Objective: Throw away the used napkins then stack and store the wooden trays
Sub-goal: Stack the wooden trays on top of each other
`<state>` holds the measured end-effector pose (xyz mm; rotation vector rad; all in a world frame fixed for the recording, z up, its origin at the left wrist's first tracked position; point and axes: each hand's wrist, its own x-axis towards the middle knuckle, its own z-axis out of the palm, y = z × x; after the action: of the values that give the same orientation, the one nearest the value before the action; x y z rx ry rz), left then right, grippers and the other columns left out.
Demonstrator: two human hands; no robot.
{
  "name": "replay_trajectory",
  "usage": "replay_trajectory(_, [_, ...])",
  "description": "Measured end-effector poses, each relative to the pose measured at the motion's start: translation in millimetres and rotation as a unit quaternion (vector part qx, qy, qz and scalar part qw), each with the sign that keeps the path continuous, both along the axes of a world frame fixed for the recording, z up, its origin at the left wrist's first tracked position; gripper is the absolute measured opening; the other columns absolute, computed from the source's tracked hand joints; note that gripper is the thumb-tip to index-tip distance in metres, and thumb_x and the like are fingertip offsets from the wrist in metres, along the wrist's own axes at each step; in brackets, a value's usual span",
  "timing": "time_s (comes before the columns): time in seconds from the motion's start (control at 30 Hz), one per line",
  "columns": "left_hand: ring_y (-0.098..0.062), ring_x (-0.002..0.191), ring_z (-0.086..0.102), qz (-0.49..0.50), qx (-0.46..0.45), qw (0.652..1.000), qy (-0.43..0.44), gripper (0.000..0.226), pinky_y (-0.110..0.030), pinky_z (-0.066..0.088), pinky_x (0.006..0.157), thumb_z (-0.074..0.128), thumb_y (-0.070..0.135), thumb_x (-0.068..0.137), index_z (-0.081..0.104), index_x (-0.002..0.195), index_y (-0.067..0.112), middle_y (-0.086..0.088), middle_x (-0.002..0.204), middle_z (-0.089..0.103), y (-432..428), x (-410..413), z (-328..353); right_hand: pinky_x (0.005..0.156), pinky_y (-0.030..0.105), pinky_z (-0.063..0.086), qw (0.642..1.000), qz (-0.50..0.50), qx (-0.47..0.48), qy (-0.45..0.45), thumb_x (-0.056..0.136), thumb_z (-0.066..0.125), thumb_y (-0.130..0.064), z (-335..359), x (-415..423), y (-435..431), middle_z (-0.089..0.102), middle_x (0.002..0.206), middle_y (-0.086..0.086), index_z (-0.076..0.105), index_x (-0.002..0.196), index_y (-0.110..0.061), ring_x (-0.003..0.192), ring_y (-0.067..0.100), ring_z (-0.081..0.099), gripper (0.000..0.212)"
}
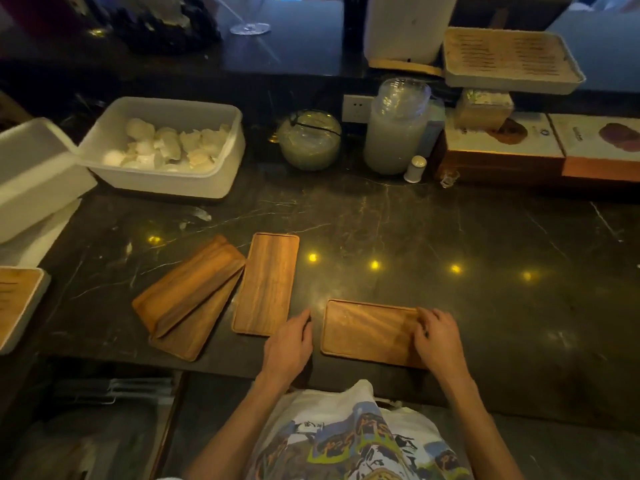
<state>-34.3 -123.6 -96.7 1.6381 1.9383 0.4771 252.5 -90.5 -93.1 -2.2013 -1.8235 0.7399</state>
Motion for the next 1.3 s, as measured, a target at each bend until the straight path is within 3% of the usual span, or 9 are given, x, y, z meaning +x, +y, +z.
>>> replay_trajectory(0.17, [-0.031, 0.095, 0.068, 0.106, 0.029, 0.993, 0.049, 0.029, -0.039, 0.051, 0.075, 0.046, 0.032, 0.097, 0.067, 0.114, 0.022, -0.011, 0.099, 0.074, 24.0, -79.8, 30.8, 0.099, 0.04, 0.047, 0.988, 0.132, -0.075, 0.039, 0.097, 0.049, -0.024, 40.2, -108.6, 67.4, 0.061, 0.131, 0.01, 0.056, 0.133, -0.018, 0.118, 0.027, 0.058, 0.037])
replay_trajectory(0.4, [-0.034, 0.125, 0.049, 0.152, -0.084, 0.978, 0.115, 0.049, -0.047, 0.043, 0.101, 0.053, 0.034, 0.095, 0.043, 0.14, 0.016, -0.015, 0.138, 0.051, 27.1, -216.0, 45.6, 0.092, 0.041, 0.051, 0.918, 0.392, -0.062, -0.021, 0.096, 0.048, -0.027, 48.6, -291.2, 102.9, 0.063, 0.127, 0.01, 0.051, 0.136, -0.025, 0.114, 0.028, 0.06, 0.04])
replay_trajectory(0.47, [-0.038, 0.139, 0.031, 0.145, -0.157, 0.969, 0.122, 0.073, -0.058, 0.031, 0.11, 0.059, 0.044, 0.09, 0.023, 0.15, 0.022, -0.016, 0.153, 0.029, 21.9, -241.6, 43.8, 0.1, 0.044, 0.046, 0.892, 0.448, -0.035, -0.055, 0.092, 0.054, -0.027, 42.6, -326.3, 111.2, 0.053, 0.137, 0.01, 0.043, 0.14, -0.028, 0.125, 0.031, 0.05, 0.05])
replay_trajectory(0.57, [-0.04, 0.148, -0.005, 0.12, -0.233, 0.961, 0.09, 0.105, -0.071, 0.007, 0.112, 0.068, 0.054, 0.08, -0.003, 0.153, 0.032, -0.013, 0.162, -0.008, 18.7, -268.0, 32.8, 0.119, 0.053, 0.017, 0.843, 0.522, -0.052, -0.123, 0.088, 0.064, -0.026, 34.9, -364.6, 126.3, 0.02, 0.158, 0.01, 0.023, 0.15, -0.029, 0.147, 0.037, 0.011, 0.075])
replay_trajectory(0.7, [-0.037, 0.147, -0.018, 0.046, -0.286, 0.951, 0.103, 0.123, -0.073, -0.005, 0.111, 0.072, 0.062, 0.071, -0.019, 0.15, 0.036, -0.009, 0.161, -0.021, 21.5, -289.4, 14.8, 0.12, 0.056, 0.004, 0.81, 0.559, -0.06, -0.167, 0.088, 0.065, -0.019, 28.1, -395.5, 143.3, -0.003, 0.163, 0.009, 0.002, 0.154, -0.034, 0.149, 0.037, -0.008, 0.093])
replay_trajectory(0.83, [-0.039, 0.147, -0.014, 0.006, -0.274, 0.951, 0.145, 0.122, -0.07, -0.001, 0.112, 0.073, 0.06, 0.07, -0.014, 0.151, 0.036, -0.011, 0.161, -0.015, 22.3, -298.4, 0.6, 0.12, 0.051, 0.018, 0.808, 0.559, -0.084, -0.168, 0.086, 0.068, -0.015, 19.4, -403.0, 147.8, -0.004, 0.164, 0.006, 0.001, 0.153, -0.036, 0.15, 0.031, -0.006, 0.098])
replay_trajectory(1.07, [-0.043, 0.146, 0.004, -0.073, -0.212, 0.963, 0.149, 0.101, -0.055, 0.035, 0.11, 0.068, 0.043, 0.077, 0.002, 0.153, 0.029, -0.015, 0.16, 0.002, 25.6, -325.6, -1.4, 0.114, 0.048, 0.033, 0.771, 0.597, -0.088, -0.203, 0.089, 0.063, -0.035, 17.5, -404.3, 163.7, 0.0, 0.164, 0.005, 0.003, 0.154, -0.036, 0.15, 0.029, 0.001, 0.088])
replay_trajectory(1.17, [-0.038, 0.133, 0.035, -0.093, -0.182, 0.966, 0.16, 0.082, -0.046, 0.045, 0.1, 0.062, 0.035, 0.077, 0.021, 0.146, 0.02, -0.015, 0.151, 0.03, 41.2, -338.8, 15.8, 0.112, 0.042, 0.037, 0.811, 0.57, -0.056, -0.121, 0.09, 0.061, -0.018, 24.0, -408.0, 164.9, 0.027, 0.158, 0.004, 0.028, 0.15, -0.03, 0.145, 0.027, 0.024, 0.07])
replay_trajectory(1.3, [-0.021, 0.102, 0.063, -0.031, -0.076, 0.991, 0.103, 0.034, -0.034, 0.053, 0.088, 0.058, 0.02, 0.088, 0.054, 0.123, 0.021, -0.005, 0.116, 0.065, 59.5, -365.3, 49.3, 0.099, 0.032, 0.048, 0.899, 0.437, 0.017, 0.011, 0.09, 0.059, -0.012, 41.7, -403.6, 175.8, 0.064, 0.121, -0.003, 0.062, 0.121, -0.028, 0.116, 0.017, 0.058, 0.035])
